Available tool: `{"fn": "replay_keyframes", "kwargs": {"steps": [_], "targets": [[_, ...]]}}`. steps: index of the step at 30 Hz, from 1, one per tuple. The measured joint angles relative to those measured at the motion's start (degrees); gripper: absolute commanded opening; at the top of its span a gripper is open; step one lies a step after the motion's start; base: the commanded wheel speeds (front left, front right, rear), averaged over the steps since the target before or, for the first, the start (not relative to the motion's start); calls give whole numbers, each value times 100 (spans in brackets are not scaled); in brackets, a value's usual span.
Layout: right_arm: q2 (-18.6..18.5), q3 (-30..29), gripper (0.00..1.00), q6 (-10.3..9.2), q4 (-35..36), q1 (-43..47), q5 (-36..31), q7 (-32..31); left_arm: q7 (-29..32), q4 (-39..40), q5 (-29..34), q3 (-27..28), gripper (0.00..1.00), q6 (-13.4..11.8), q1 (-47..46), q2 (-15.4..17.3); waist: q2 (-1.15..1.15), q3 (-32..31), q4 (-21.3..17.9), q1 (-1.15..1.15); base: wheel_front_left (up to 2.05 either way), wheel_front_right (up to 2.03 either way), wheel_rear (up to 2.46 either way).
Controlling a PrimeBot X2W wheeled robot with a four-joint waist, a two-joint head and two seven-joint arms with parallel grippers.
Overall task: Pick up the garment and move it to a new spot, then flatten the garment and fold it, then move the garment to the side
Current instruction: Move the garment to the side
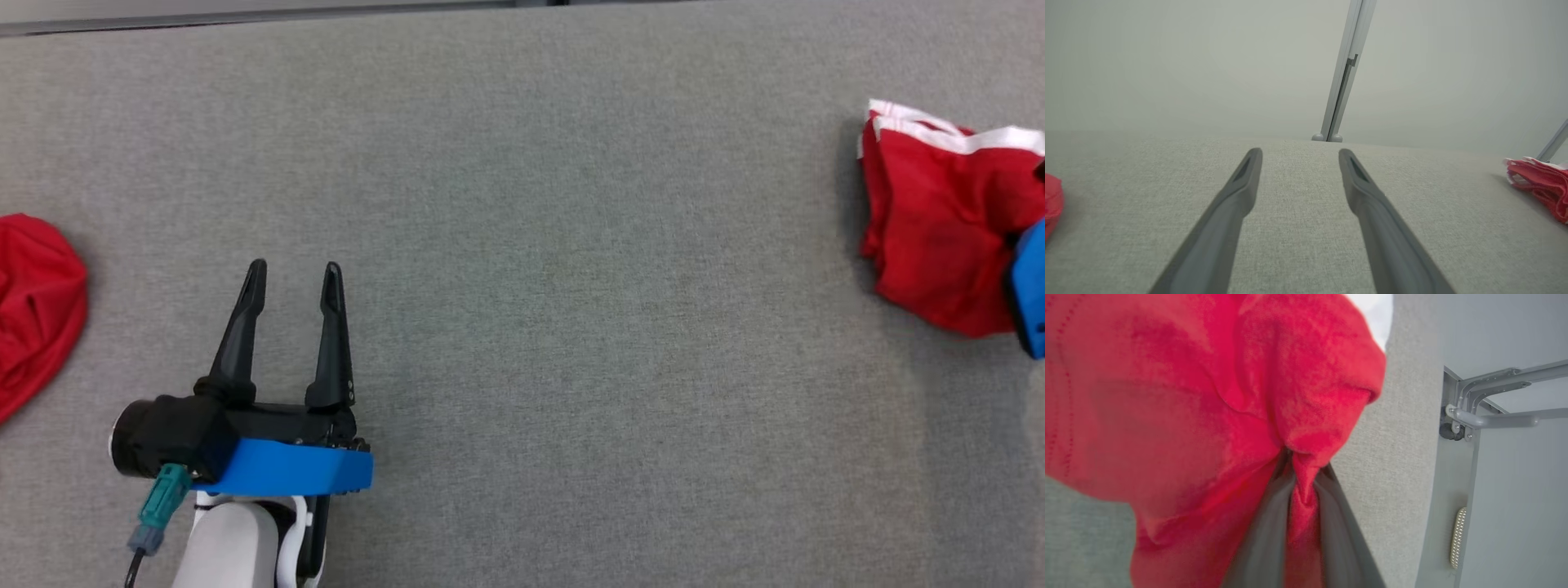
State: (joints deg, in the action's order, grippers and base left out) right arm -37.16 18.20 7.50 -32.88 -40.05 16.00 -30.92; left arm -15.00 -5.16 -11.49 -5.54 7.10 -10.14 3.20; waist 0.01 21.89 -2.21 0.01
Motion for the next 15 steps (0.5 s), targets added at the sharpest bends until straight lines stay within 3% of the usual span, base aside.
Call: {"fn": "replay_keyframes", "kwargs": {"steps": [1,2,3,6,12,13,15], "targets": [[0,0,0,0,0,0,0,0,0,0,0,0,100,0,0,0,0,0,0,0,0,0,0],[-316,166,0,0,-9,-149,-15,118,-1,96,33,-44,100,1,-77,29,0,144,-75,0,0,0,0],[-316,166,0,0,-9,-149,-15,118,-1,96,33,-44,100,1,-77,29,0,144,-75,0,0,0,0],[-783,355,0,0,-137,-447,-29,591,0,250,49,-119,100,2,-204,81,0,371,-114,0,0,0,0],[-825,325,0,0,-267,-642,-41,975,0,343,69,-220,100,10,-257,136,0,518,-60,0,0,0,0],[-832,305,41,0,-312,-656,-77,1070,0,342,69,-230,100,10,-266,158,1,524,-44,0,0,0,0],[-823,257,100,1,-414,-669,-142,1348,0,330,46,-233,100,11,-269,177,-1,489,-8,0,0,0,0]]}}
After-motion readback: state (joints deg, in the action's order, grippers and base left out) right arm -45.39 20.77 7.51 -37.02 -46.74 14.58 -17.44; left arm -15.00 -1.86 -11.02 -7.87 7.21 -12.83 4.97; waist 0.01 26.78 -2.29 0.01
